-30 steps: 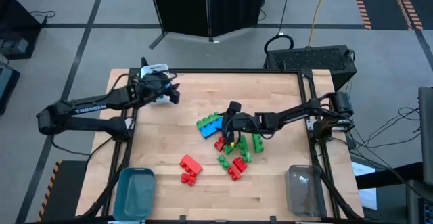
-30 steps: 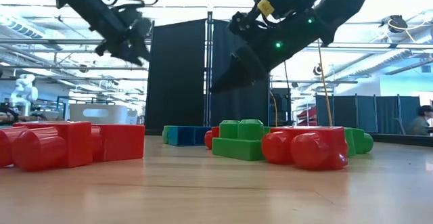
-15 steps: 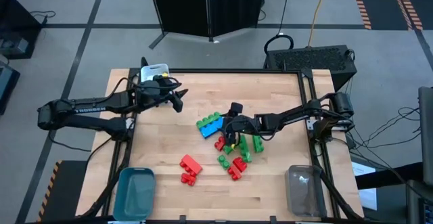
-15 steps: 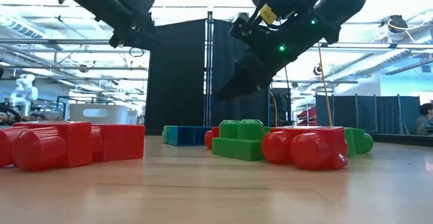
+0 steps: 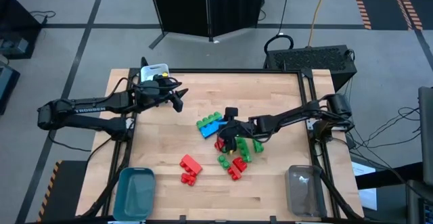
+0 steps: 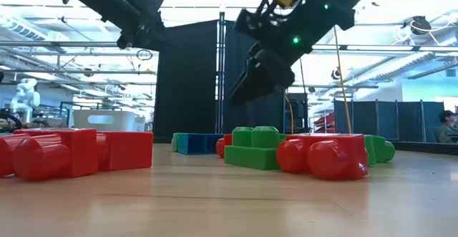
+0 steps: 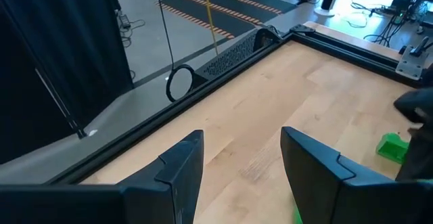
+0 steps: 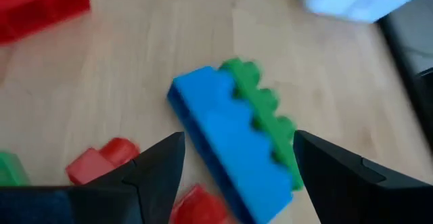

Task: Sort blocks by size
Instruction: Put the blue 4 stud gamepiece into the black bin

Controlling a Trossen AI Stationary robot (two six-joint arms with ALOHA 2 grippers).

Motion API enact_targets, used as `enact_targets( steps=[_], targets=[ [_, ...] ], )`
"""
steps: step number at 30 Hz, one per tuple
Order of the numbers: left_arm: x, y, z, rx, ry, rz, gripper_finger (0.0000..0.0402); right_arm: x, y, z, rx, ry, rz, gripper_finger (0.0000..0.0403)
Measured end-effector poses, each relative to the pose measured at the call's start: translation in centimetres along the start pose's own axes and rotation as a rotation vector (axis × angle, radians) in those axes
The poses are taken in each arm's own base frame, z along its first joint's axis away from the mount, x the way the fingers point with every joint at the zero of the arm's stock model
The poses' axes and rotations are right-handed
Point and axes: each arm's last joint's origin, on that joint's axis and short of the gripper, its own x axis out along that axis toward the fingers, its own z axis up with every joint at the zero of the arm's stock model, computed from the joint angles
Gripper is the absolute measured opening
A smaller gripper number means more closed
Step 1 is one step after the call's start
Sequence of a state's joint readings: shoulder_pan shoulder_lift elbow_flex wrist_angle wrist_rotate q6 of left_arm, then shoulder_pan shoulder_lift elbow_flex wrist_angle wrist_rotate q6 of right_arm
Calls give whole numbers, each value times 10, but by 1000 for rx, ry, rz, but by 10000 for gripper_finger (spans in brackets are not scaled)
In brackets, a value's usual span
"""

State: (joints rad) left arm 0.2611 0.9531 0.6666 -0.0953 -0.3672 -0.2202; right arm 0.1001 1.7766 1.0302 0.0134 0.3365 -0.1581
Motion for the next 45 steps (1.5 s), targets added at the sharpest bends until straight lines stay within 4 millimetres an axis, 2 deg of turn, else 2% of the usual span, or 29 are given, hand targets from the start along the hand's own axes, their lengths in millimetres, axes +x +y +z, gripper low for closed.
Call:
enact_targets(
  steps=[5,12,17,24,30,38,45],
  targets=[
    [0,0,0,17,-2,0,185,17,11,-13,-22,64,-6,263],
    [0,0,1,18,-13,-1,185,44,22,-11,-111,118,-102,262],
    [0,0,1,17,-8,2,185,52,23,-8,-173,193,-170,257],
    [0,0,1,20,-6,3,185,51,18,-11,-244,252,-182,207],
    [0,0,1,21,-7,3,185,56,5,-18,-234,291,-138,160],
    [0,0,1,21,-8,3,185,60,-6,-17,-233,267,-122,132],
    [0,0,1,20,-8,3,185,79,-10,-23,-250,250,-150,102]
  ],
)
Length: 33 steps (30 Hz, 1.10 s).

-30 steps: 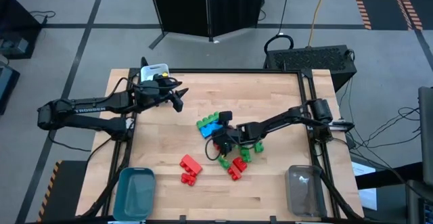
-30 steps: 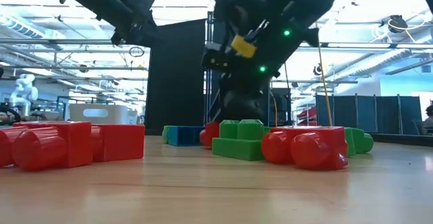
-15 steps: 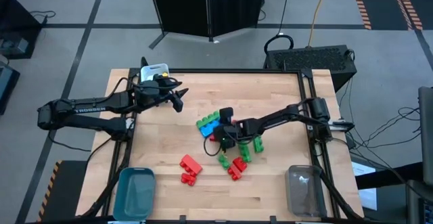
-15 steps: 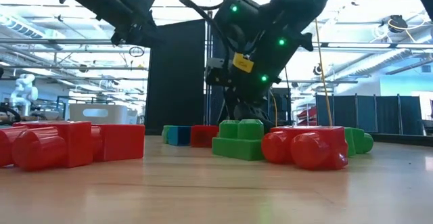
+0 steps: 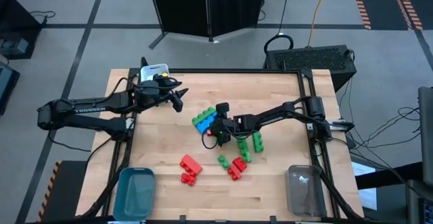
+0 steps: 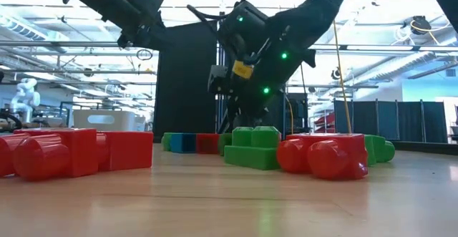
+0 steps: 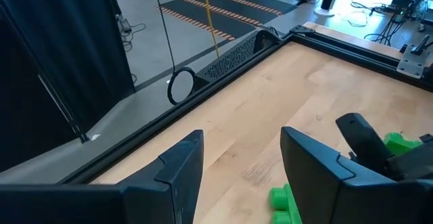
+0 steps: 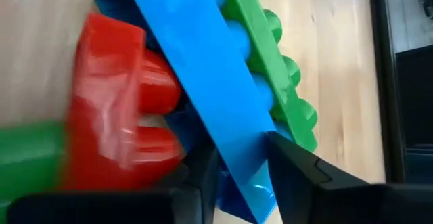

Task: Sort blocks by size
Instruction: Put the blue 4 stud gamepiece into the black bin

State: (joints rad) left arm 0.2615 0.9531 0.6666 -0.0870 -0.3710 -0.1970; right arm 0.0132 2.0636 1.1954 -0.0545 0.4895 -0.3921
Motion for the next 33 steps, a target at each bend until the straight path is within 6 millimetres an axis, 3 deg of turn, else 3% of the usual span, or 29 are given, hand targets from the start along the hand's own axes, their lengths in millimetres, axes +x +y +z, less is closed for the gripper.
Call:
enact_targets(
  steps=[5,10,17,23,27,33],
  targets=[
    [0,0,0,0,0,0,185,4,6,-3,-18,28,-21,69],
    [0,0,0,1,0,0,185,-8,10,1,-51,37,-73,52],
    [0,0,0,2,0,0,185,-35,4,12,-42,-15,-62,48],
    [0,0,0,1,-1,0,185,-64,-12,20,35,-71,-80,29],
    [0,0,0,0,-1,0,185,-77,-18,20,56,-68,-76,4],
    [0,0,0,-5,-3,-1,185,-95,-25,14,130,-25,-27,1]
  ],
)
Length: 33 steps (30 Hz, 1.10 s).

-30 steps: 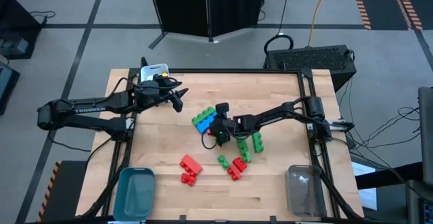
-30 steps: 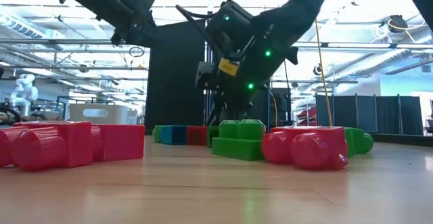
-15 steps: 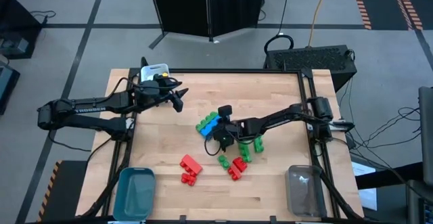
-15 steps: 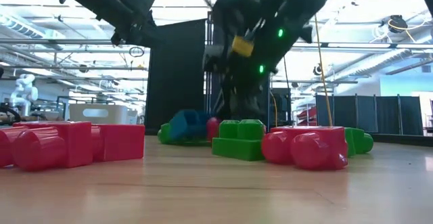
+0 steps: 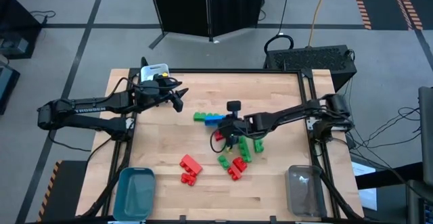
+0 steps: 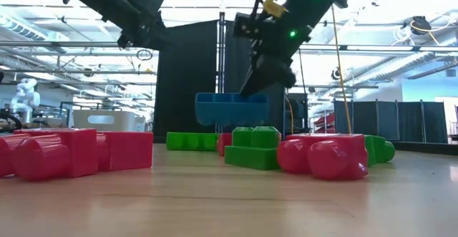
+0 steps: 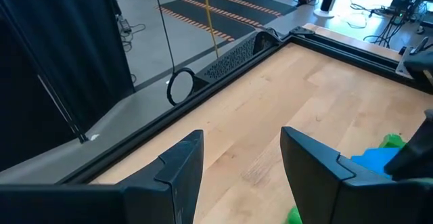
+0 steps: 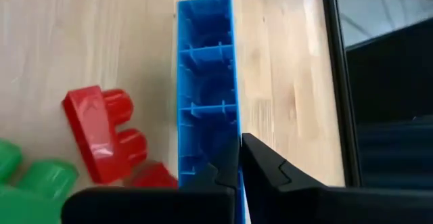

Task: Sort blocks by size
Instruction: Put the blue 4 stud gamepiece into the black bin

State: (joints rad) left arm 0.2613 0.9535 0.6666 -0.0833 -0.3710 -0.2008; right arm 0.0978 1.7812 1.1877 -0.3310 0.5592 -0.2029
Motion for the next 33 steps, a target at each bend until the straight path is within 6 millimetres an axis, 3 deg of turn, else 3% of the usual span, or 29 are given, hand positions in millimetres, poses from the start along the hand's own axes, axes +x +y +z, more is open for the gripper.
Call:
enact_targets(
  steps=[9,16,24,33],
  targets=[
    [0,0,0,0,1,-2,185,-42,-2,-7,72,52,55,0],
    [0,0,0,0,3,-4,185,-101,0,-23,176,121,143,0],
    [0,0,0,-2,1,-5,185,-168,-11,-50,509,203,272,0],
    [0,-1,1,-8,-11,-7,185,-218,-4,-80,579,374,458,0]
  ],
)
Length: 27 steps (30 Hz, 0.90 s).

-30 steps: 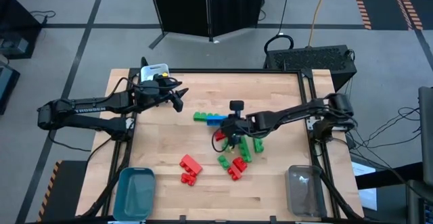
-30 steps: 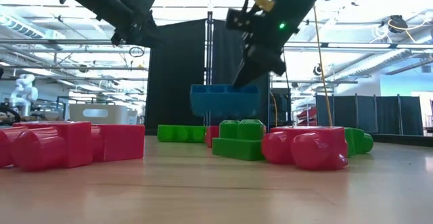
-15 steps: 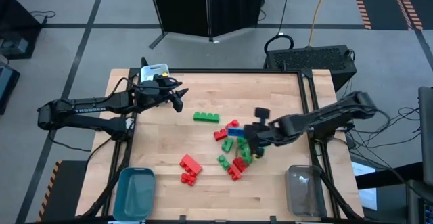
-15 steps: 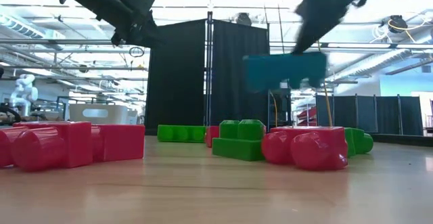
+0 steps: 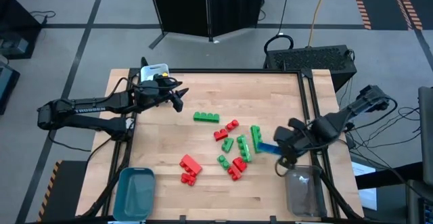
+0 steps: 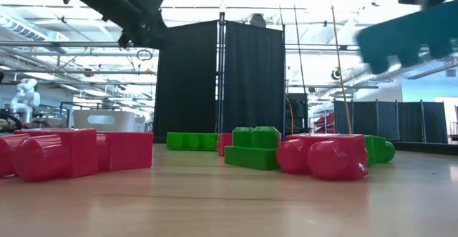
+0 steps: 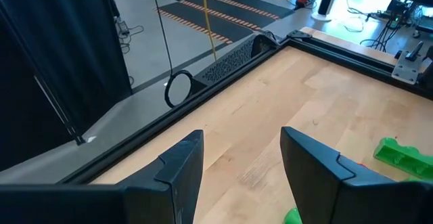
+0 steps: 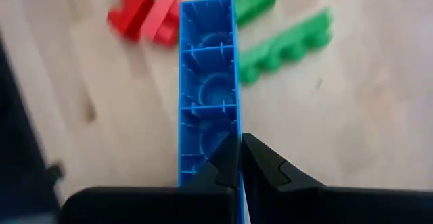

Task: Sort blocks by size
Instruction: Put the blue 4 stud gamepiece into the black bin

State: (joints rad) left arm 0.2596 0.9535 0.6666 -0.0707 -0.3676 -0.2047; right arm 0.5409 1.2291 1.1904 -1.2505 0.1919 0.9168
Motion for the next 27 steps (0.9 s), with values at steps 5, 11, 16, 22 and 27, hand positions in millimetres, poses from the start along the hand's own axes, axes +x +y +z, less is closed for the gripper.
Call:
enact_targets(
  steps=[5,11,16,22,27],
  targets=[
    [0,0,1,-5,-11,-3,185,-6,6,-22,2,133,39,0],
    [0,0,1,-6,-11,-3,185,-12,14,-43,27,273,78,0],
    [0,0,1,-7,-11,-3,185,-16,21,-59,67,344,93,0],
    [0,0,1,-7,-11,-3,185,-22,28,-77,113,382,93,0],
    [0,0,1,-16,-9,-2,185,-15,44,-89,139,386,117,0]
  ],
)
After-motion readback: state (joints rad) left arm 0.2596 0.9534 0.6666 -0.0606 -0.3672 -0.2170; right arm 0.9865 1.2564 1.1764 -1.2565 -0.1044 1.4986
